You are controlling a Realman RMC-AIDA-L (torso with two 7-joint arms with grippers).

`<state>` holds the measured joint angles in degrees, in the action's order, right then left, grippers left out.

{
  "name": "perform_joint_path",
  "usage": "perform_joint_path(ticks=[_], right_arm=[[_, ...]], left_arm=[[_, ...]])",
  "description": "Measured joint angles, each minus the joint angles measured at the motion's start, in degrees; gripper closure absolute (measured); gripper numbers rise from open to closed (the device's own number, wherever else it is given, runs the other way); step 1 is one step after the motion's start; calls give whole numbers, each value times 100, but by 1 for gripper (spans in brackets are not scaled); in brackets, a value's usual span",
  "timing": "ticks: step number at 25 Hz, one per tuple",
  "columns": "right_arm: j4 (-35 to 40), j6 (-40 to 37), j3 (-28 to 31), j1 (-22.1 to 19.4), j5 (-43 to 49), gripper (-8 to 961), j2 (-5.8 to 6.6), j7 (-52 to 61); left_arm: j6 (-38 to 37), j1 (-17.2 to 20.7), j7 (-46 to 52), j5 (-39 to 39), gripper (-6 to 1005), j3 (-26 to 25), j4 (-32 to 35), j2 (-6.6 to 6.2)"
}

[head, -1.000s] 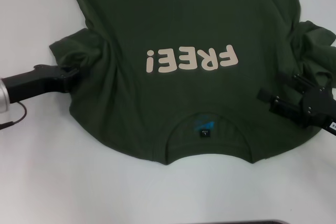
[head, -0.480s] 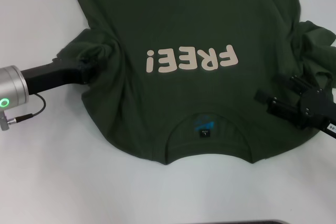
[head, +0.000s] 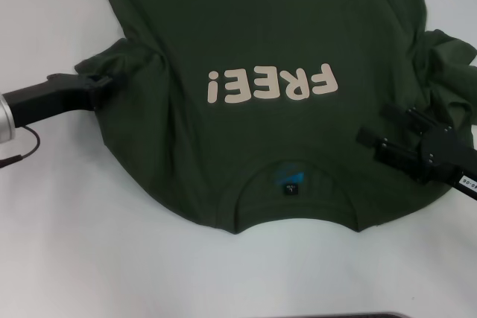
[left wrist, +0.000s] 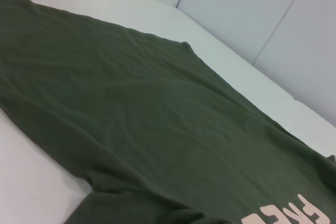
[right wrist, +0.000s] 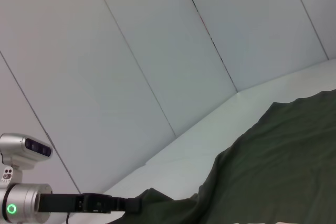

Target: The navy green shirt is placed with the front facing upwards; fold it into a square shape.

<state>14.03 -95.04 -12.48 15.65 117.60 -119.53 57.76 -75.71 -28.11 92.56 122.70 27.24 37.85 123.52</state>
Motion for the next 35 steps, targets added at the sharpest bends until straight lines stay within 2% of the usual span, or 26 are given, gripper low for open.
perform_joint_path(ticks=[16,35], right_arm=[[-80,34,43,12,0,41,0,-9],[-155,38,44,17,0,42,0,-54]], left_arm=[[-394,24,77,-280,952,-163,266,-19],[32,322,-118,-301,952,-167,404,-78]])
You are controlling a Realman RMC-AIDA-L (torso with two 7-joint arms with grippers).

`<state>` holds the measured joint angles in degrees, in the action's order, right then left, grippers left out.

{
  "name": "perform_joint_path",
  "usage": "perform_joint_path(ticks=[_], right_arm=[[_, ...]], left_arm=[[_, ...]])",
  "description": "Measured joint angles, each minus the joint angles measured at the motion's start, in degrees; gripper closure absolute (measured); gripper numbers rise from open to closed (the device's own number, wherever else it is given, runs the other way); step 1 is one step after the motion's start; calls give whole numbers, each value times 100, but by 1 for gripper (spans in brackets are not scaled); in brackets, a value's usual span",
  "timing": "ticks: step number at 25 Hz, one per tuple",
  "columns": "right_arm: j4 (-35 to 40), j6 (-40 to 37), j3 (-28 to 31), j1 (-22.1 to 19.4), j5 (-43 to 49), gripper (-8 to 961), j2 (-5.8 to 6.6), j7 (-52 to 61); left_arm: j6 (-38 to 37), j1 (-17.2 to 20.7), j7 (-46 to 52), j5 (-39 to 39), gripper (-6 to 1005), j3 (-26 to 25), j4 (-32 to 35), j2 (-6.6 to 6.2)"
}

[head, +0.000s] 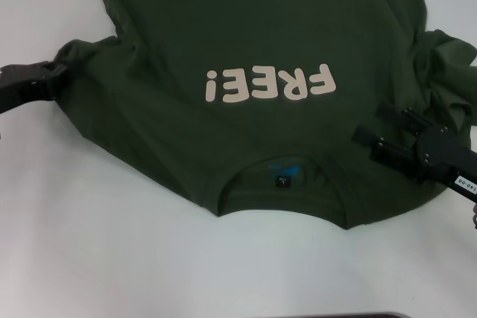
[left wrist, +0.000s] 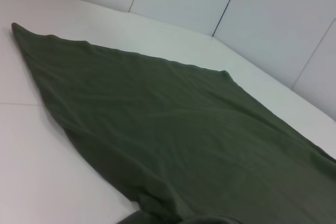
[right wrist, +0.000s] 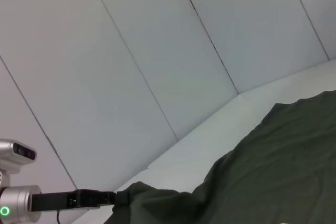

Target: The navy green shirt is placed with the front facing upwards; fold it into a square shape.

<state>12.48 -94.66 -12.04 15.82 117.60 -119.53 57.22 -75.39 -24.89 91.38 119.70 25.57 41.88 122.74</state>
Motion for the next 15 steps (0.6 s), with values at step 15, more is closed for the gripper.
perform_joint_path(ticks=[15], right_arm=[[0,0,-21,-9,18,41,0,3]], left_arm=[[-429,22,-7,31,932,71,-190,43]])
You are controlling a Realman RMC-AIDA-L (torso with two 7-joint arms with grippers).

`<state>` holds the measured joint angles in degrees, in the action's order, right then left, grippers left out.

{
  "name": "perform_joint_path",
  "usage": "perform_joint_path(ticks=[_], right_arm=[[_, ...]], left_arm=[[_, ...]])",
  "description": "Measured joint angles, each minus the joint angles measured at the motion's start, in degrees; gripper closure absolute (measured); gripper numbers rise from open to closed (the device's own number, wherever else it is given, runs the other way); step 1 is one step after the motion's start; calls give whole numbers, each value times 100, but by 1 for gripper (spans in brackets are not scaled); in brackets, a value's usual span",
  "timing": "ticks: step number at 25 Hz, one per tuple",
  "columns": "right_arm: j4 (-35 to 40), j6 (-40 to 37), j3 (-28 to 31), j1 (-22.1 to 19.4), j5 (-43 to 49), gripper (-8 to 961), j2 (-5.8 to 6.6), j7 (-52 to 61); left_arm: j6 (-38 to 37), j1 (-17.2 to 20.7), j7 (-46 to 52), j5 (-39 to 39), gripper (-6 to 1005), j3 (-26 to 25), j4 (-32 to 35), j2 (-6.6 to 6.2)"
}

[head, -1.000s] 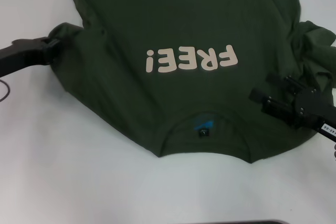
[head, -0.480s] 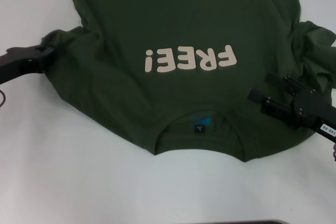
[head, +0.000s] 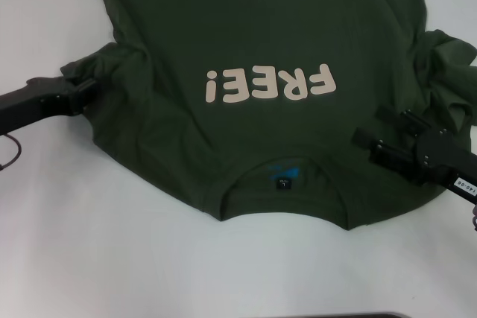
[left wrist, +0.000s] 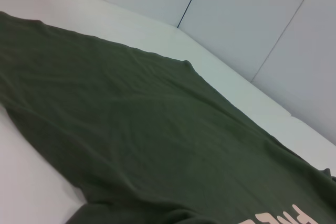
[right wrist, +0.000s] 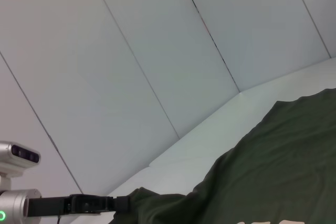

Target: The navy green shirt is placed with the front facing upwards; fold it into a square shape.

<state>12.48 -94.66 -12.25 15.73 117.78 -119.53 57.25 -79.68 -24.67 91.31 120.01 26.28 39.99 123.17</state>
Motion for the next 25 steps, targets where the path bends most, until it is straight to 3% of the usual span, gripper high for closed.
perform_joint_path(ticks=[5,16,25], right_arm=[[0,12,16,0,3,42,0,34],[-27,120,21,34,-8,42,0,66],[-82,116,10,54,-10,41,0,67]], left_arm=[[-1,53,-68,-37,863,-42,7,15],[250,125,-257,-62,373,-68,25,-35],[611,134,-400,-33,343,-71,32,-57]])
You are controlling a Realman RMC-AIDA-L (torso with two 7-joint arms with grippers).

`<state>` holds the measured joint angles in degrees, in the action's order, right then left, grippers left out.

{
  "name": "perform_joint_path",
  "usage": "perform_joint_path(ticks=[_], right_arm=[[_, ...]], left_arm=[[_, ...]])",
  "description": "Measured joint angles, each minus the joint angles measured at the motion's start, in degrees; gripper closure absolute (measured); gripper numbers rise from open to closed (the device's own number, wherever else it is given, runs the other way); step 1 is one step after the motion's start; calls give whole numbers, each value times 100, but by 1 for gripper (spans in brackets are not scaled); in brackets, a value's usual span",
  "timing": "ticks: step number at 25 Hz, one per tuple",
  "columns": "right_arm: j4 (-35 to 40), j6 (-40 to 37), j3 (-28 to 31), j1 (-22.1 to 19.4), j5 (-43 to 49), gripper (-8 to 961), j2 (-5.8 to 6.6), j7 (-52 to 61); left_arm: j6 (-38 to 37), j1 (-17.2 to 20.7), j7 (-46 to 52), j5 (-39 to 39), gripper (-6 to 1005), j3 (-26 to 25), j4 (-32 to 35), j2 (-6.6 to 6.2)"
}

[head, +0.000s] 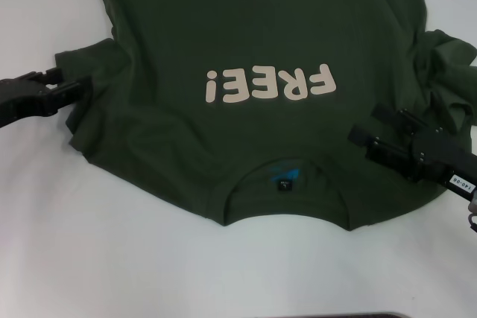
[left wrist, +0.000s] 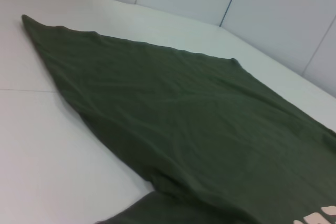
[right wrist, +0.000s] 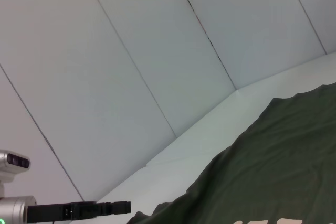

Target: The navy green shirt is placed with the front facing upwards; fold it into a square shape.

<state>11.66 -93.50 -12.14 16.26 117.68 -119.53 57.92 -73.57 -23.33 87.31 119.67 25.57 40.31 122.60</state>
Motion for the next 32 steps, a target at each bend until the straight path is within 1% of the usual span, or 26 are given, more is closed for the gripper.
perform_joint_path(ticks=[7,11,14,17,24,32], right_arm=[[-9,-37,-5,0,2,42,0,0],[-21,-41,-14,0,15,41,0,0],[-43,-43,-16,-9,19,41,0,0],[-51,-46,-23,-20,19,41,0,0],[-59,-55,-34,-25,26,42,0,0],[-60,-57,-34,-36,28,41,0,0]], left_arm=[[167,84,-68,39,338,13,47,-1],[75,218,-158,48,339,13,185,-6],[-140,280,-201,81,341,21,255,0],[-245,292,-260,164,341,31,264,19],[-235,293,-342,202,341,205,224,70],[-214,264,-449,206,342,203,195,45]])
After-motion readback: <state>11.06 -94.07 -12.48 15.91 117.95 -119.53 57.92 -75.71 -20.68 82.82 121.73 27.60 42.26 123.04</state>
